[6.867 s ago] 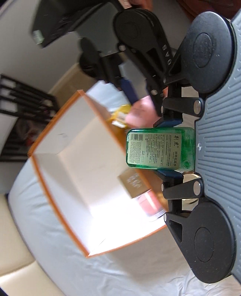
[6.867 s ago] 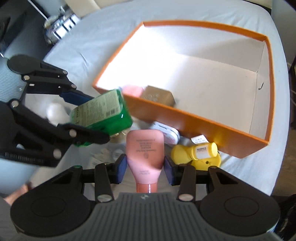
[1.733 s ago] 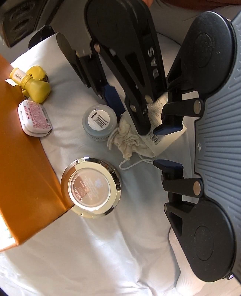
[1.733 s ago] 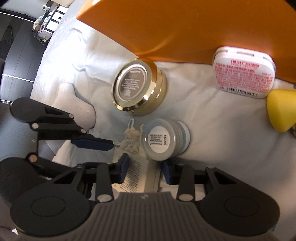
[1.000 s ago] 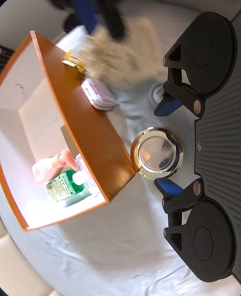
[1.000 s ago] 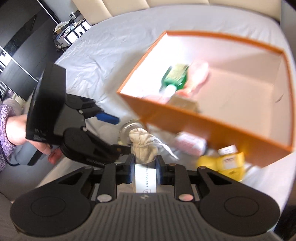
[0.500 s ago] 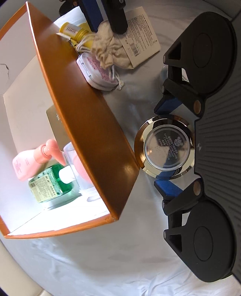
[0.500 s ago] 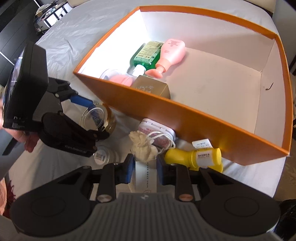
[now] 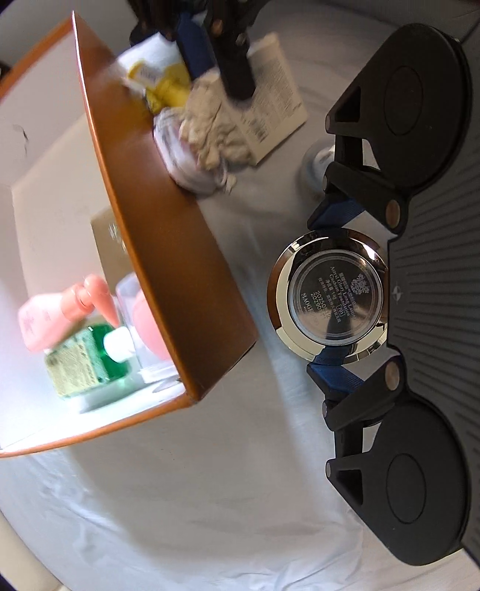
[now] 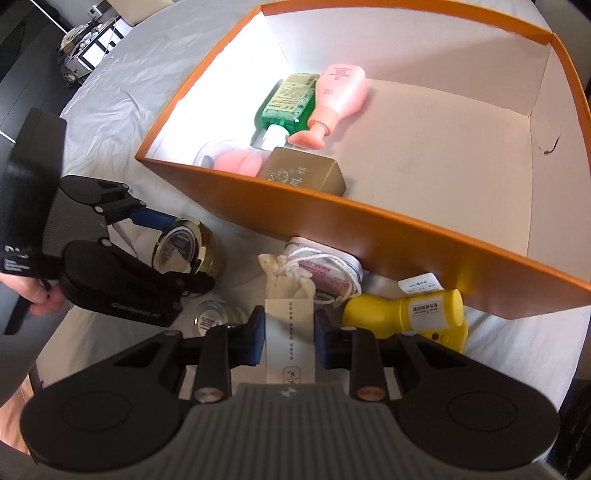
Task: Organize rigid objects
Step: 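Lower the tagged pouch into the box with the right tool while the left tool carries the jar over it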
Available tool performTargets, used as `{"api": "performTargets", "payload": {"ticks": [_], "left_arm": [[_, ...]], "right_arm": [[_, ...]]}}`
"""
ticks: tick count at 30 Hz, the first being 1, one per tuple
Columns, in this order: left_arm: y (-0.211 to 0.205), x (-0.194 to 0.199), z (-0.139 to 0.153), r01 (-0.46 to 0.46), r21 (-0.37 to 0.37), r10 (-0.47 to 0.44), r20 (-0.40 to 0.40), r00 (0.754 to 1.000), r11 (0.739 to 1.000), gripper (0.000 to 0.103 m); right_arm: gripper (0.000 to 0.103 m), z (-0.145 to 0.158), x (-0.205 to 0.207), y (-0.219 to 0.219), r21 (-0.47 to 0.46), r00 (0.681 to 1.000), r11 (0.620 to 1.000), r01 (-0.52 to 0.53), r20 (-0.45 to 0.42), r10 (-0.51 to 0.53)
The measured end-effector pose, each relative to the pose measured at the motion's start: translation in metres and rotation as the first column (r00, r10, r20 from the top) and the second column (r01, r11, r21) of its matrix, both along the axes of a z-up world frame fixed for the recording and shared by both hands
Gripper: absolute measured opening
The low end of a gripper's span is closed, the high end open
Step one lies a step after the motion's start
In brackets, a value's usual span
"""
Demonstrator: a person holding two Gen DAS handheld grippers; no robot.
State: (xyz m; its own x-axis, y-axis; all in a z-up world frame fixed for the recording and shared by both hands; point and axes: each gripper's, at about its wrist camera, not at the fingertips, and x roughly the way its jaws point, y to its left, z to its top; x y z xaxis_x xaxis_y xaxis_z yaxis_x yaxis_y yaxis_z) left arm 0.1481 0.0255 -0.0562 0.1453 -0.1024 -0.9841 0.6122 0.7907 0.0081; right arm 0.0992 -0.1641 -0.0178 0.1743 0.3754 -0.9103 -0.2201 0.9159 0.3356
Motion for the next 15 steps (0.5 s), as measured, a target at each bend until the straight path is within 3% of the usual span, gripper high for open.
{"api": "performTargets", "payload": {"ticks": [7,11,15], "left_arm": [[0.0,-0.019,0.046,0.067,-0.077,-0.068,-0.014,0.998,0.995,0.088],[-0.013,-0.024,0.082,0.123,-0.188,-0.121,0.02,0.992,0.974,0.088],[-0.024,-0.013,0.118,0.103,-0.286,-0.084,0.077,0.993,0.953,0.088]], "right_arm": [[0.027,0.026,-0.009,-0.007,0.051,0.997,0.999,0.011,0.073,-0.015],[0.027,0.046,-0.011,-0.014,0.092,0.993,0.996,0.02,0.112,-0.03],[0.026,0.072,-0.01,-0.027,0.138,0.986,0.99,0.032,0.155,-0.054]]}}
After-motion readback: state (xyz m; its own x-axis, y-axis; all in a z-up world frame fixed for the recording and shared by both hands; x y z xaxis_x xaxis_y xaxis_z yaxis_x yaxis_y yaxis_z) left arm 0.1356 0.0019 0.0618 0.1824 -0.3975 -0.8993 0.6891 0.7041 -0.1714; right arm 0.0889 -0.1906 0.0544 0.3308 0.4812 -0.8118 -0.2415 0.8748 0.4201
